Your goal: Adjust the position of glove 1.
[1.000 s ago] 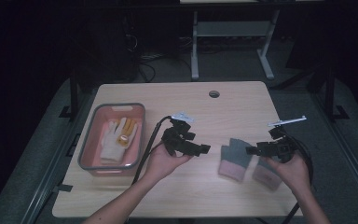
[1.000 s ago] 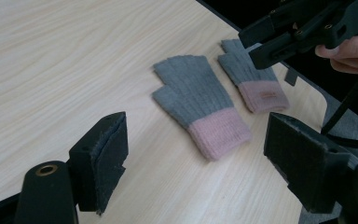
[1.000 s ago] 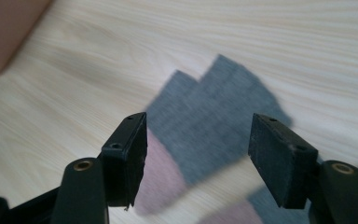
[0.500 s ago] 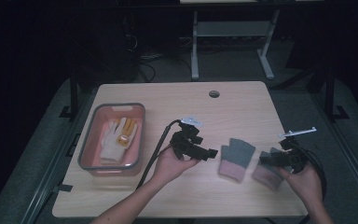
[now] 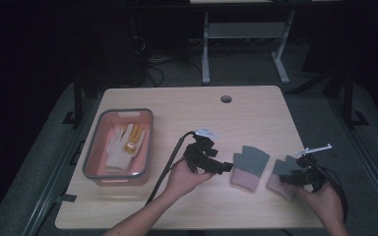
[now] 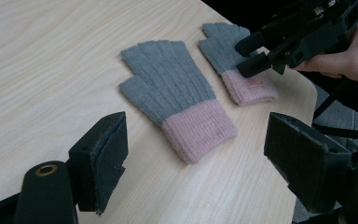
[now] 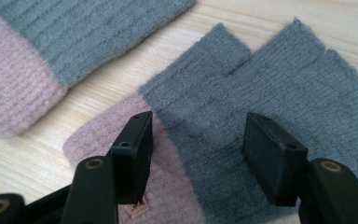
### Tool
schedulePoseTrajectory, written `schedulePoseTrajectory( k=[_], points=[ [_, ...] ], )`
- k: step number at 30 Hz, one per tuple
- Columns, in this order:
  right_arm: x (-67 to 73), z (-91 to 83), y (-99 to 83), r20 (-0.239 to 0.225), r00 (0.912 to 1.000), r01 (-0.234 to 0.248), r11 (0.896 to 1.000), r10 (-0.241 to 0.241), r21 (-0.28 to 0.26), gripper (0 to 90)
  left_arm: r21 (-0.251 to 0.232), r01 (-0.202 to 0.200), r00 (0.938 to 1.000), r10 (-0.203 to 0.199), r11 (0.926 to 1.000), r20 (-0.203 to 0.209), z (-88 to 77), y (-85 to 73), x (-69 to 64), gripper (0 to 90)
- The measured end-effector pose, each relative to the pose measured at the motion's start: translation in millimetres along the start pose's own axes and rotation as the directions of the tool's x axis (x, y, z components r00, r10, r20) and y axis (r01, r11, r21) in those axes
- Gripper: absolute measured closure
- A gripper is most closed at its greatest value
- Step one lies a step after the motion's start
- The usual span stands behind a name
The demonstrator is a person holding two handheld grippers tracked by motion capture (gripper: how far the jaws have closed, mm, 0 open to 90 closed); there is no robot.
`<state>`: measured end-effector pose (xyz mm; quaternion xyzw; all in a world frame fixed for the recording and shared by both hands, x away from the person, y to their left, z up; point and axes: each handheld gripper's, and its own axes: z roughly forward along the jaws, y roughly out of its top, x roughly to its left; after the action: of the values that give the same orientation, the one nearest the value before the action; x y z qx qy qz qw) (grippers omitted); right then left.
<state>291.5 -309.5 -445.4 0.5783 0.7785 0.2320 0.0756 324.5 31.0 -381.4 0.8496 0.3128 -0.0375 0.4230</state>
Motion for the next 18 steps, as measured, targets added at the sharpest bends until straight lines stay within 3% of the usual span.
schedulePoseTrajectory(
  k=[4,12,14,18],
  points=[
    [3.1,2.5,-2.0,0.008,0.9997,0.023,1.0,-0.023,-0.009,45.3,0.003,-0.001,1.0,0.001,1.0,-0.001,2.7,-0.8,-1.8,21.6],
    [0.8,2.3,-5.3,-0.025,0.9996,0.009,0.999,-0.01,-0.034,56.5,0.003,-0.009,1.0,0.008,1.0,0.005,5.4,-1.5,-6.9,21.6],
    [-0.3,2.7,-4.5,-0.046,0.9987,0.022,0.999,-0.023,-0.034,65.3,0.004,-0.01,0.9999,0.01,0.9999,0.005,5.6,-1.6,-8.2,21.6],
    [1.0,3.3,-1.0,-0.052,0.9986,0.01,1.0,-0.011,-0.02,72.4,0.002,-0.012,0.9999,0.012,0.9999,0.006,6.1,-1.9,-8.5,21.6]
  ],
)
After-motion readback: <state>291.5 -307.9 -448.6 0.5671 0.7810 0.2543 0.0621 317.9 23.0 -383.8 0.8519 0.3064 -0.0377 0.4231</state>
